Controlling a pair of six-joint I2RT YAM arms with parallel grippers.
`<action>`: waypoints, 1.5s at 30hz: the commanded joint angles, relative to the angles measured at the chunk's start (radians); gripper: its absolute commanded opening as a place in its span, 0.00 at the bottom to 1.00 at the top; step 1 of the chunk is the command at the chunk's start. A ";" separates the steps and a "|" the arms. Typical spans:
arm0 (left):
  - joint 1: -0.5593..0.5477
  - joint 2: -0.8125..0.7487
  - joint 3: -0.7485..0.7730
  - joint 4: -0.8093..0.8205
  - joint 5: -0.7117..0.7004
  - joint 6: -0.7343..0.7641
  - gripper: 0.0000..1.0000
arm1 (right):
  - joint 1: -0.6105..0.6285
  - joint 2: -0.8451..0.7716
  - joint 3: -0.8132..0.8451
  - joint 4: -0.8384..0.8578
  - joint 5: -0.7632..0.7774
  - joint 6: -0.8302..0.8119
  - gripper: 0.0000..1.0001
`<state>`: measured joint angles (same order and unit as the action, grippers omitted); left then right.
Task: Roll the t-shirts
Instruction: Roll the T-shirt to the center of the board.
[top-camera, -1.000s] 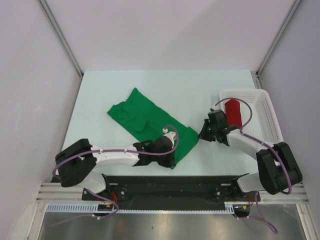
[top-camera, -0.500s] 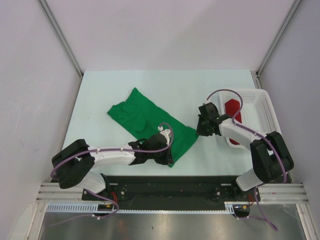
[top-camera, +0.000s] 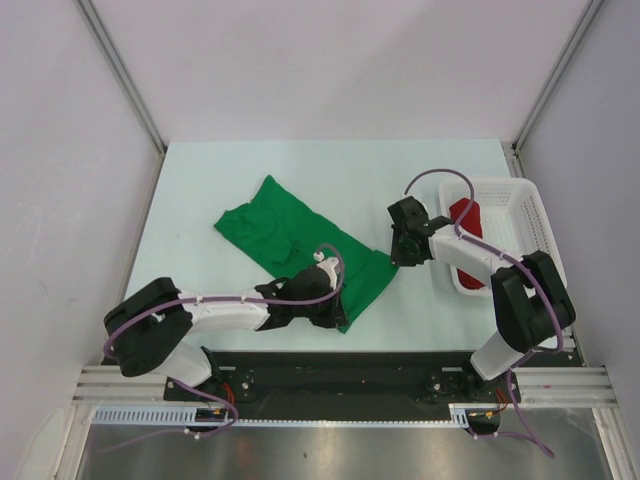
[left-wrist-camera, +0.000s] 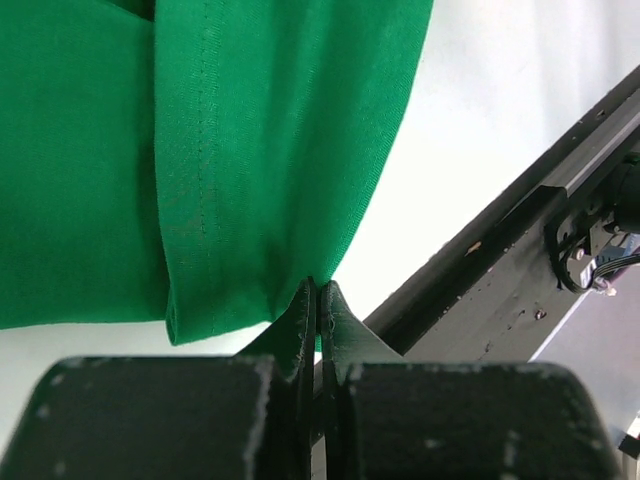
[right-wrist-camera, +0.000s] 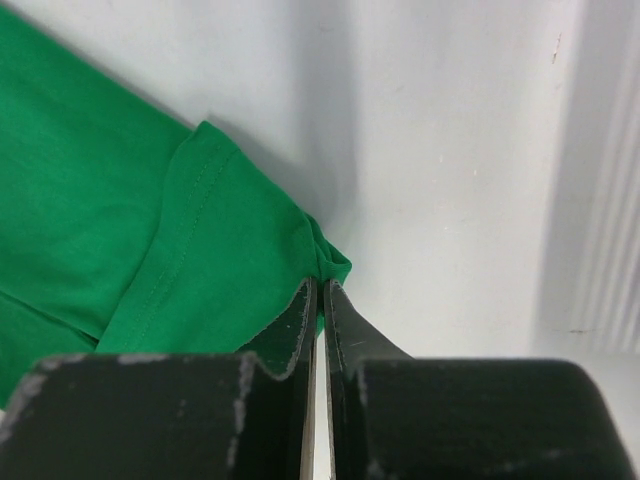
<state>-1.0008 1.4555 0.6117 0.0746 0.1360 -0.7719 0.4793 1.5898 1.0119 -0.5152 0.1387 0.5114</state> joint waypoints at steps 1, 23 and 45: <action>0.005 0.014 -0.026 0.040 0.047 -0.029 0.00 | -0.002 0.025 0.057 -0.019 0.088 -0.031 0.04; 0.082 0.012 -0.059 0.063 0.071 -0.063 0.00 | 0.028 0.113 0.200 -0.057 0.078 -0.014 0.16; 0.157 0.045 -0.066 0.083 0.097 -0.098 0.00 | 0.041 -0.125 0.130 -0.072 0.085 0.071 0.64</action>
<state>-0.8539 1.4948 0.5556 0.1474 0.2310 -0.8574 0.5144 1.5597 1.1751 -0.5720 0.2119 0.5289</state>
